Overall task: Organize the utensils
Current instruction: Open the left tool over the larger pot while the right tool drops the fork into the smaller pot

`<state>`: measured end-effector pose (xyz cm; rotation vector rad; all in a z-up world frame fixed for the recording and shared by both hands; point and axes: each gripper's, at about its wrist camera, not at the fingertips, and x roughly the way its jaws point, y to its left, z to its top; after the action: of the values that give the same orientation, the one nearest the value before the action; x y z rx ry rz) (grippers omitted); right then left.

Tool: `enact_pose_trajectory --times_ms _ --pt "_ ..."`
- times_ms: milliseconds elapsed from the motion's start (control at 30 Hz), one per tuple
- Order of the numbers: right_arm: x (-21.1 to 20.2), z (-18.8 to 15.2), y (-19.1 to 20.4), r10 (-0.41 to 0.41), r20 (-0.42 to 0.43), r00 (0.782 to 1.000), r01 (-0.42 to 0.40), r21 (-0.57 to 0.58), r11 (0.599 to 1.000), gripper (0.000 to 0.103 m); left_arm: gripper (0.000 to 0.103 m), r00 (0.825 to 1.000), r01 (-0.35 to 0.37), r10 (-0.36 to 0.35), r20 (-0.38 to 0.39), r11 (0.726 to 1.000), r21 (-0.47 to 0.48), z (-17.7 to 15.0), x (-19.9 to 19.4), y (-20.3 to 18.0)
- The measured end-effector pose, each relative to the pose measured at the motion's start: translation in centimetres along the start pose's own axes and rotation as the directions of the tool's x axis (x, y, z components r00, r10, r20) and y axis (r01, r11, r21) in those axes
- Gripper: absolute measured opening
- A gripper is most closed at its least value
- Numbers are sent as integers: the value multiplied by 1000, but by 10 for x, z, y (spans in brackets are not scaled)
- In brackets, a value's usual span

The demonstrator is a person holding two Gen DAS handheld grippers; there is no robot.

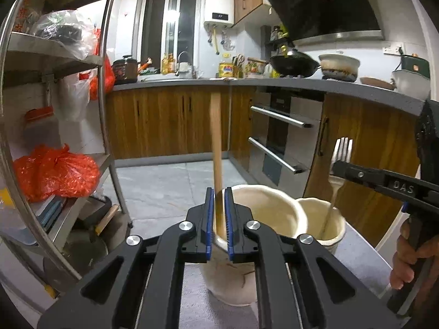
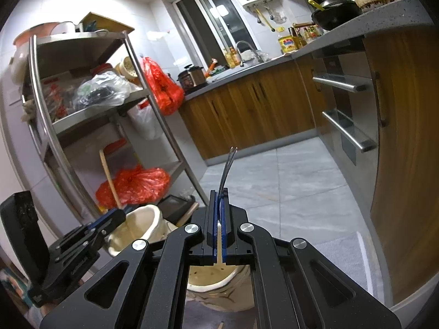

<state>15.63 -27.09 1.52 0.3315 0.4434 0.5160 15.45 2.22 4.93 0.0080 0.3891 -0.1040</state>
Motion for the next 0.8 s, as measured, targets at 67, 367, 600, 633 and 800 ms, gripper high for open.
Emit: enact_pose_trajectory --times_ms 67,367,600,633,800 --pt "0 0 -1 0 -1 1000 0 3 1000 3 31 1000 -10 10 -6 1000 -11 0 0 2" --pt "1 0 -3 -10 -1 1000 10 -2 1000 4 60 999 -38 38 17 999 1 5 -10 1" --pt "2 -1 -7 -16 -10 1000 16 4 1000 25 76 998 -47 48 29 999 -8 9 -20 1" --pt "1 -2 -8 -13 -6 1000 13 4 1000 28 78 998 -48 49 32 999 -9 10 -22 1" --pt "-11 1 -4 -4 20 1000 5 -18 1000 55 87 998 -54 54 36 999 -7 13 -32 0"
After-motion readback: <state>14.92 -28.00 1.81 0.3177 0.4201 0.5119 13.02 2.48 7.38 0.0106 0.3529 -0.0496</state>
